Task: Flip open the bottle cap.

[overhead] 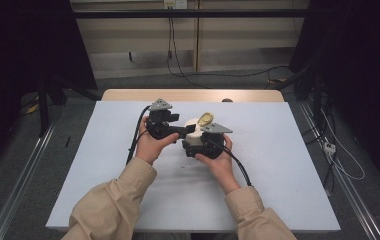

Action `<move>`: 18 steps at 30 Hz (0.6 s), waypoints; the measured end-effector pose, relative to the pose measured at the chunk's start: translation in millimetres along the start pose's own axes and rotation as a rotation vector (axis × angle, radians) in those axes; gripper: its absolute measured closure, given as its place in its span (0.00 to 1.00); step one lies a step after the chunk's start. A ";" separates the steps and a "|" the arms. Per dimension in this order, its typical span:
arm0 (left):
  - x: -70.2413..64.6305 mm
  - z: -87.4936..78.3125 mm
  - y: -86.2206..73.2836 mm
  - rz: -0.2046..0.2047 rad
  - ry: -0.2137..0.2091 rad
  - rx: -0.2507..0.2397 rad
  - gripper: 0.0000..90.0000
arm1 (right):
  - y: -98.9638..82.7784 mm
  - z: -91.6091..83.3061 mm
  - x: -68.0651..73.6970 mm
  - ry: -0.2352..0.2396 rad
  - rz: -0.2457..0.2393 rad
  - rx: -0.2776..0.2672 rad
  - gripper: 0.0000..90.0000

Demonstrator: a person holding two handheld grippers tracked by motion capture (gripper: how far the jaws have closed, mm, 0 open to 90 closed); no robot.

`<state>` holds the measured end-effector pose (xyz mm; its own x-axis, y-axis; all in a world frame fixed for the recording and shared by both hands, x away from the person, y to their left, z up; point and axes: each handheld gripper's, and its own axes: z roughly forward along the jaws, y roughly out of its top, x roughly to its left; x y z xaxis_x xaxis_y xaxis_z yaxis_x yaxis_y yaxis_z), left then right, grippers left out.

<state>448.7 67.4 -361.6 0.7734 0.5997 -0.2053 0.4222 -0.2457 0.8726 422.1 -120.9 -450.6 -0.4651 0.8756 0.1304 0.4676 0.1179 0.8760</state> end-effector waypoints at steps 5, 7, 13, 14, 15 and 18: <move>3.4 -4.7 -4.1 -0.006 0.007 -0.001 0.20 | -1.1 -1.8 0.2 0.001 -0.006 0.025 0.02; 3.6 -6.6 -5.1 -0.008 0.008 -0.006 0.19 | -2.7 -2.9 0.2 0.000 -0.011 0.026 0.03; 4.5 -13.2 -8.8 -0.009 0.008 -0.013 0.17 | -5.7 -8.9 -0.2 0.003 -0.023 0.023 0.04; 4.9 -13.9 -9.8 -0.009 0.008 -0.012 0.17 | -5.8 -10.0 -0.6 0.002 -0.031 0.027 0.04; 5.2 -14.8 -10.7 -0.010 0.007 -0.008 0.17 | -6.0 -11.0 -0.8 0.001 -0.033 0.028 0.04; 5.9 -17.3 -14.8 -0.011 0.001 -0.007 0.15 | -6.3 -15.1 -2.1 0.004 -0.029 0.016 0.04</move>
<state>438.9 87.7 -368.0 0.7683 0.6030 -0.2147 0.4276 -0.2339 0.8732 408.8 -130.6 -449.3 -0.4817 0.8698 0.1067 0.4655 0.1508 0.8721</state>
